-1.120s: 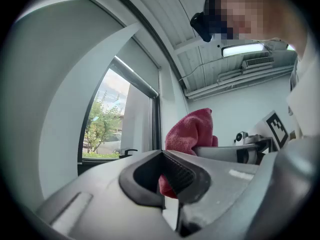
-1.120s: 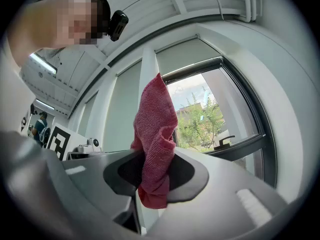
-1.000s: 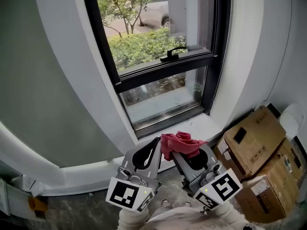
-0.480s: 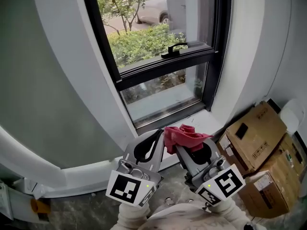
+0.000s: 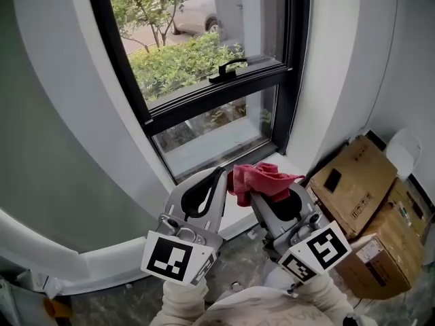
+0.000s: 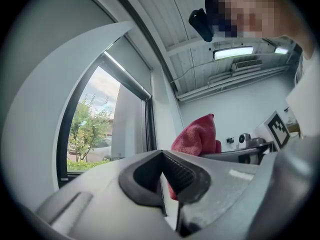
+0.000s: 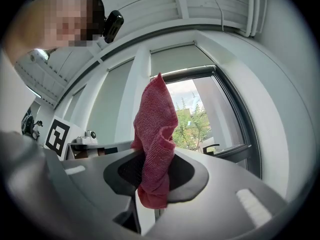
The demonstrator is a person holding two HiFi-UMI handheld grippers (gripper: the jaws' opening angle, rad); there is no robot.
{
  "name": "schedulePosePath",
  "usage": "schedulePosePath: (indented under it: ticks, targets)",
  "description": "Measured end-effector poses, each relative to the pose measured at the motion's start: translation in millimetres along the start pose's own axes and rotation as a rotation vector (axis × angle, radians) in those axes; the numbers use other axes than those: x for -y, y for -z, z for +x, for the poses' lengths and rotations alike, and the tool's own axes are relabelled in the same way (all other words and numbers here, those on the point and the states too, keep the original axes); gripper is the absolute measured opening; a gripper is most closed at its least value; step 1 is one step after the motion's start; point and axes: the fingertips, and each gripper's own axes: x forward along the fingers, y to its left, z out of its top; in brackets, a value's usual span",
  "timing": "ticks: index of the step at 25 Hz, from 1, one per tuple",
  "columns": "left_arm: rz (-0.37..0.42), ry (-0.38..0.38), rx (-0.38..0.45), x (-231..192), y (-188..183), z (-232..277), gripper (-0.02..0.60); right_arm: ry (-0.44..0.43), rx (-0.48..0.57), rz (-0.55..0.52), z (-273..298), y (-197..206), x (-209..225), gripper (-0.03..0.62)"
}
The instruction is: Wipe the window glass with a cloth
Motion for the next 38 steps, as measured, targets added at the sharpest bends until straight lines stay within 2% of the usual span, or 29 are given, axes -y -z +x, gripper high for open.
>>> schedulePosePath:
  ticks: [8, 23, 33, 38]
  targets:
    - [0.004, -0.014, -0.011, -3, 15, 75, 0.000, -0.022, 0.007, 0.031, 24, -1, 71, 0.123]
    - [0.019, -0.141, 0.016, -1, 23, 232, 0.000, -0.162, 0.016, 0.021, 64, -31, 228, 0.123]
    - [0.012, -0.203, -0.029, -12, 46, 274, 0.000, -0.208, -0.024, 0.118, 79, -3, 272, 0.123]
    - [-0.008, -0.199, -0.029, -34, 55, 286, 0.000, -0.200, -0.044, 0.112, 97, 7, 277, 0.123]
